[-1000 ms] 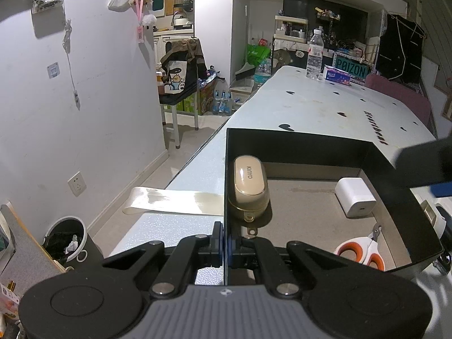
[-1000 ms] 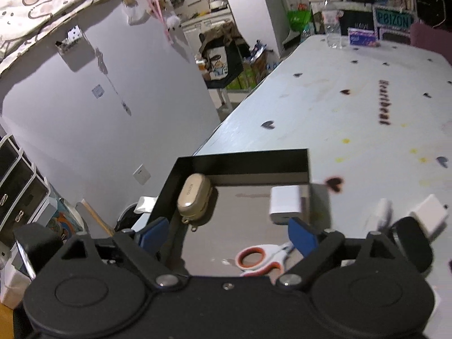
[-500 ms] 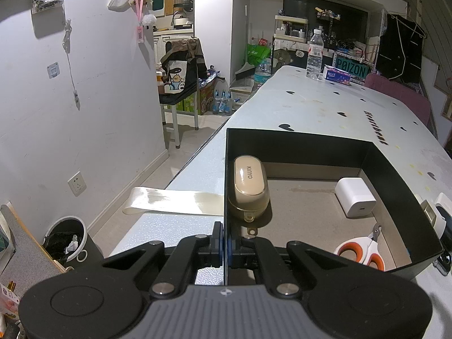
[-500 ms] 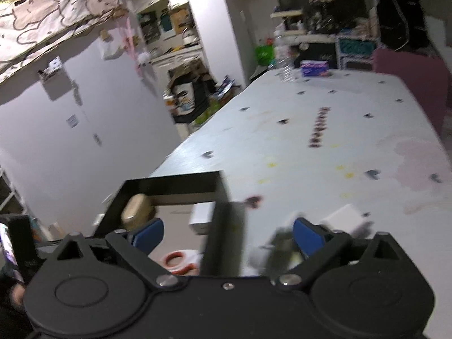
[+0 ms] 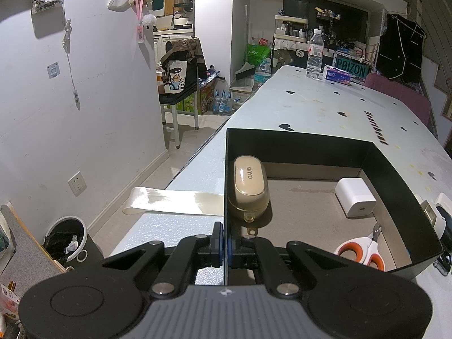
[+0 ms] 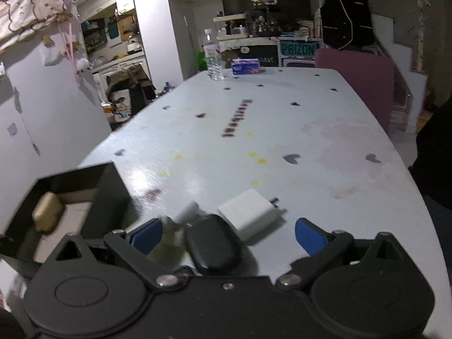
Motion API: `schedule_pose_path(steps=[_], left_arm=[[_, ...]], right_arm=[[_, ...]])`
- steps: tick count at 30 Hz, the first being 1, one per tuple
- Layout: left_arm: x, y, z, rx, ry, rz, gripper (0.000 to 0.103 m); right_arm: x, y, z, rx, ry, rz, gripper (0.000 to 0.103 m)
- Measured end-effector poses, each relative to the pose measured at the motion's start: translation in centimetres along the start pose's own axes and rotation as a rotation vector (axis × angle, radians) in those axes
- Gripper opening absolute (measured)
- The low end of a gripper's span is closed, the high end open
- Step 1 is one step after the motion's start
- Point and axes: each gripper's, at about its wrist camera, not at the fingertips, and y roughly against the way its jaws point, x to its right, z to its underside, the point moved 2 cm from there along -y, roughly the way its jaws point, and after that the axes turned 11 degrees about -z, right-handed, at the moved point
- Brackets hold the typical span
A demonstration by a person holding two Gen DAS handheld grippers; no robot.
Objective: Organize rigid objects
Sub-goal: 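Move the right gripper back over the black earbud case, then grasp the black earbud case with the right gripper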
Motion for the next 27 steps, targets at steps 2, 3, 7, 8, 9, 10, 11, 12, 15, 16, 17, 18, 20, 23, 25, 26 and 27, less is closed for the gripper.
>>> schedule_pose_path(steps=[2,3,7,8,9,10,11,12,15,16,17,18,20,23,25,26,27], left_arm=[[0.0,0.0,0.0,0.000,-0.001,0.000,0.003],[0.0,0.0,0.0,0.000,0.000,0.000,0.003],[0.0,0.0,0.0,0.000,0.000,0.000,0.003],[0.0,0.0,0.0,0.000,0.000,0.000,0.003],[0.0,0.0,0.0,0.000,0.000,0.000,0.003],[0.0,0.0,0.0,0.000,-0.001,0.000,0.003],[0.0,0.0,0.0,0.000,-0.001,0.000,0.003],[0.0,0.0,0.0,0.000,-0.001,0.000,0.003],[0.0,0.0,0.0,0.000,-0.001,0.000,0.003],[0.0,0.0,0.0,0.000,-0.001,0.000,0.003],[0.0,0.0,0.0,0.000,-0.001,0.000,0.003],[0.0,0.0,0.0,0.000,-0.001,0.000,0.003],[0.0,0.0,0.0,0.000,-0.001,0.000,0.003],[0.0,0.0,0.0,0.000,0.000,0.000,0.003],[0.0,0.0,-0.1,0.000,-0.001,-0.001,0.003],[0.0,0.0,-0.1,-0.001,-0.001,0.000,0.003],[0.0,0.0,-0.1,-0.001,0.000,0.000,0.003]], right_arm=[[0.3,-0.8,0.4,-0.024,0.000,0.003,0.089],[0.5,-1.1,0.5,-0.036,-0.006,-0.006,0.085],[0.1,-2.2,1.0,-0.064,0.020,-0.051,0.078],[-0.1,-2.7,1.1,-0.075,0.029,-0.060,0.078],[-0.2,-3.1,1.2,-0.086,0.037,-0.064,0.077],[-0.4,-3.5,1.3,-0.097,0.045,-0.064,0.076],[-0.6,-3.9,1.4,-0.112,0.053,-0.060,0.073],[-0.7,-4.4,1.5,-0.126,0.059,-0.053,0.069],[-0.7,-5.5,1.6,-0.151,0.062,-0.044,0.065],[-0.8,-5.7,1.7,-0.153,0.065,-0.043,0.066],[-0.9,-5.8,1.7,-0.151,0.075,-0.041,0.066],[-1.0,-5.9,1.7,-0.152,0.080,-0.040,0.064],[-1.3,-5.6,1.7,-0.156,0.086,-0.043,0.058],[-1.7,-5.4,1.8,-0.174,0.104,-0.030,0.058],[-1.9,-5.2,1.8,-0.177,0.112,-0.018,0.058],[-2.0,-5.2,1.8,-0.179,0.110,-0.014,0.058],[-2.0,-5.2,1.8,-0.180,0.108,-0.013,0.058]])
